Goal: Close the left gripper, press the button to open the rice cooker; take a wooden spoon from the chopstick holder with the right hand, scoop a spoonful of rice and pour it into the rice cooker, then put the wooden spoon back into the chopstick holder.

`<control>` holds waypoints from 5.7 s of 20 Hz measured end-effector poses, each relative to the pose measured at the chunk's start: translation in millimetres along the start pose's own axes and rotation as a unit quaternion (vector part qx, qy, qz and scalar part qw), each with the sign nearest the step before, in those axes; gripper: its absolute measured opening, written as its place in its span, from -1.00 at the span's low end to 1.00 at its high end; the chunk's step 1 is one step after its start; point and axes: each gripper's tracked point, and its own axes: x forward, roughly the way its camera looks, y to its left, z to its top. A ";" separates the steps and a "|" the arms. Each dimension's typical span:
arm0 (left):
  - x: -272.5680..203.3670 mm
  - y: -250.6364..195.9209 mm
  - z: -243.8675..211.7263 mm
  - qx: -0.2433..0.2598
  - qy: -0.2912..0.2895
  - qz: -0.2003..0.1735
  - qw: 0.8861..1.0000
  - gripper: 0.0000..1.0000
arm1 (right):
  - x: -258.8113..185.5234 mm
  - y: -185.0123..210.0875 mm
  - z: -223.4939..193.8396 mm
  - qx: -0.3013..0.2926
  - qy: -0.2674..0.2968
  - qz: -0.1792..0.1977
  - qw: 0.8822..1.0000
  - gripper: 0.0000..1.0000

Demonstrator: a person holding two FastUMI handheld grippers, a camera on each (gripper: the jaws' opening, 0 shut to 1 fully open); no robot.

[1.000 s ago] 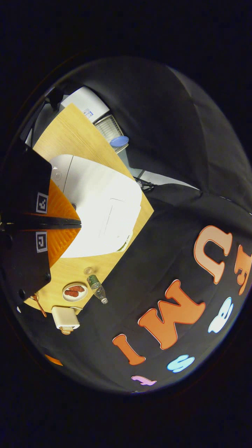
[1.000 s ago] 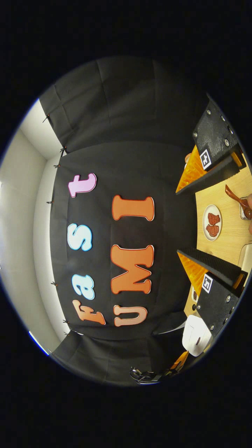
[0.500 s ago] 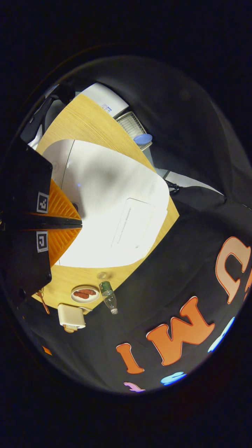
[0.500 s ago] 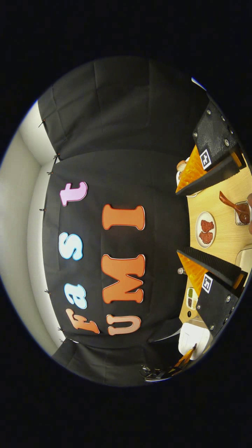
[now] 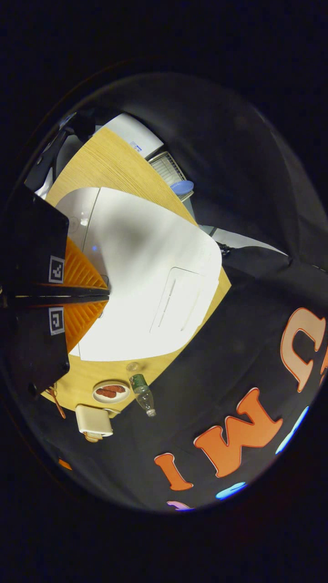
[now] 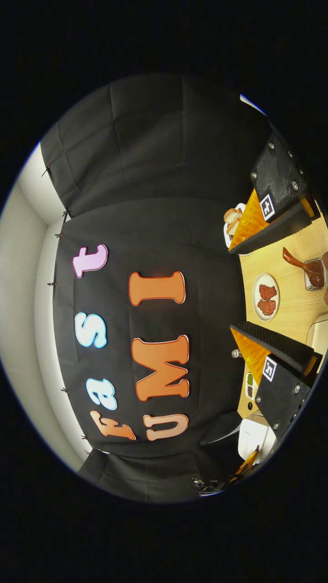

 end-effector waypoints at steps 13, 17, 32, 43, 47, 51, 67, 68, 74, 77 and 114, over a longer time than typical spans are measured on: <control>-92.1 -44.3 53.2 0.114 -0.225 -0.017 0.968 -0.89 | -6.4 -9.0 -24.6 -0.007 0.025 0.012 1.000 0.94; -136.0 -66.1 45.0 0.170 -0.294 0.004 0.941 -0.98 | -7.8 -11.1 -37.6 -0.008 0.044 0.024 0.999 0.84; -229.1 -155.2 6.9 0.289 -0.448 0.016 0.846 0.55 | -12.4 -27.2 -107.7 -0.005 0.131 0.046 0.990 0.85; -243.0 -180.8 -31.3 0.287 -0.481 0.004 0.829 0.86 | -3.8 -41.7 -171.4 0.036 0.223 0.051 0.973 0.85; -247.8 -188.4 -45.4 0.304 -0.485 0.007 0.820 0.92 | 6.6 -47.8 -203.7 0.053 0.262 0.043 0.963 0.84; -249.3 -192.4 -58.0 0.305 -0.485 0.011 0.820 0.93 | 31.4 -55.8 -233.5 0.066 0.302 0.035 0.950 0.83; -254.5 -179.7 -85.1 0.309 -0.469 0.070 0.824 0.93 | 78.5 -55.4 -300.1 0.131 0.414 0.005 0.901 0.06; -254.9 -179.8 -84.7 0.308 -0.469 0.069 0.825 0.93 | 77.5 -56.6 -300.8 0.132 0.417 0.002 0.899 -0.10; -250.5 -176.6 -86.8 0.311 -0.466 0.066 0.825 0.93 | 59.9 -52.1 -282.8 0.197 0.390 0.009 0.899 -0.52; -245.3 -174.7 -84.6 0.317 -0.464 0.061 0.825 0.93 | 43.2 -58.4 -277.8 0.220 0.359 0.002 0.907 -0.52; -253.5 -60.7 -33.3 0.263 -0.457 0.086 0.845 0.93 | -40.2 116.1 -190.5 0.047 0.220 0.168 0.960 -0.68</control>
